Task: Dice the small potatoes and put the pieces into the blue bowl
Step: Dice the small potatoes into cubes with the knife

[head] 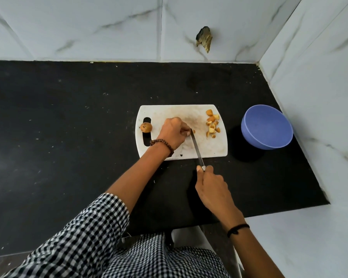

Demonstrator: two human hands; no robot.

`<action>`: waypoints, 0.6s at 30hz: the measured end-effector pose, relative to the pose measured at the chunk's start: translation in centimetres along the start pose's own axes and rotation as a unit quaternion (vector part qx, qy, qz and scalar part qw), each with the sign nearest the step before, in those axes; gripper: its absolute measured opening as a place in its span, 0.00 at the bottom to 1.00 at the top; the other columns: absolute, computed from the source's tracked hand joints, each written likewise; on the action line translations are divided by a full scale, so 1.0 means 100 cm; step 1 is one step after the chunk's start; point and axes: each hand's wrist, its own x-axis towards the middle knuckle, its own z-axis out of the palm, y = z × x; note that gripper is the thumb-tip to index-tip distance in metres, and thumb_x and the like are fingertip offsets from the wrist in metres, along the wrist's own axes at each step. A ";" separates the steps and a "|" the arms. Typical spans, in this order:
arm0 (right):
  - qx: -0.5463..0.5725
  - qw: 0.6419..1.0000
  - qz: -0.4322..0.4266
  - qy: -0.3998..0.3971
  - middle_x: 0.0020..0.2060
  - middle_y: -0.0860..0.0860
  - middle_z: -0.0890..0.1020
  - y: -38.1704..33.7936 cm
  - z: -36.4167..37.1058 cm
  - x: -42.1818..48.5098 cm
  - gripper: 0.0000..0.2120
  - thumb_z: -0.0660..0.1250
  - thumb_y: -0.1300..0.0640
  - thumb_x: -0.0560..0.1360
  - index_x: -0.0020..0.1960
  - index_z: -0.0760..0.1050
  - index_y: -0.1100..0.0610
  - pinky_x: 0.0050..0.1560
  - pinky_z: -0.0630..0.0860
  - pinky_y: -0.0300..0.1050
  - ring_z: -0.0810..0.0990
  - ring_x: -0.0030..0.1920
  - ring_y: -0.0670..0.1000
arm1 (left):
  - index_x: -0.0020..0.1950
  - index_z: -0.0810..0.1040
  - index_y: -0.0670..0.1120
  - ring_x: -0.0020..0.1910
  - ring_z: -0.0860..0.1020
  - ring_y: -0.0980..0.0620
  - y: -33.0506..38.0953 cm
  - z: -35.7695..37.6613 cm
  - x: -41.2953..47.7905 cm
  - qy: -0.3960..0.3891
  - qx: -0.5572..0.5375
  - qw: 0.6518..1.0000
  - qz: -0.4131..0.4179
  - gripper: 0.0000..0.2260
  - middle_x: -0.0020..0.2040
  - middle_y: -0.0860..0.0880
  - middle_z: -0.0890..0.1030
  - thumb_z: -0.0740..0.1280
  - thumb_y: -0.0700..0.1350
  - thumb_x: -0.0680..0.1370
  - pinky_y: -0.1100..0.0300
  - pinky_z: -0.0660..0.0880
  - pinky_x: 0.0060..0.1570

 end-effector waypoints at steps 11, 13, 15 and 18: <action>0.092 0.993 -0.032 0.063 0.42 0.53 0.78 0.001 -0.010 -0.007 0.19 0.49 0.41 0.84 0.51 0.70 0.55 0.44 0.79 0.54 0.80 0.41 0.53 | 0.61 0.79 0.42 0.51 0.79 0.53 -0.012 -0.008 -0.014 -0.005 -0.029 0.999 0.016 0.21 0.55 0.46 0.79 0.77 0.41 0.69 0.61 0.76 0.56; 0.080 0.994 -0.040 0.054 0.43 0.53 0.78 -0.005 -0.009 -0.003 0.20 0.49 0.40 0.84 0.52 0.69 0.55 0.47 0.79 0.57 0.80 0.44 0.55 | 0.59 0.80 0.42 0.48 0.78 0.55 -0.017 -0.009 -0.016 -0.001 -0.015 1.000 0.008 0.20 0.54 0.48 0.78 0.77 0.43 0.68 0.65 0.76 0.52; 0.062 0.996 -0.043 0.039 0.46 0.55 0.78 -0.011 -0.007 0.002 0.21 0.49 0.40 0.84 0.53 0.70 0.56 0.50 0.79 0.59 0.80 0.46 0.56 | 0.55 0.81 0.42 0.45 0.77 0.55 -0.019 -0.010 -0.016 -0.002 0.001 1.000 -0.001 0.17 0.52 0.48 0.78 0.77 0.45 0.68 0.65 0.75 0.48; 0.045 0.998 -0.037 0.030 0.49 0.56 0.78 -0.013 -0.005 0.008 0.22 0.49 0.39 0.84 0.55 0.70 0.57 0.53 0.78 0.61 0.80 0.49 0.58 | 0.51 0.83 0.43 0.43 0.77 0.54 -0.019 -0.011 -0.017 -0.004 0.022 1.000 0.005 0.12 0.50 0.48 0.79 0.76 0.45 0.70 0.61 0.77 0.47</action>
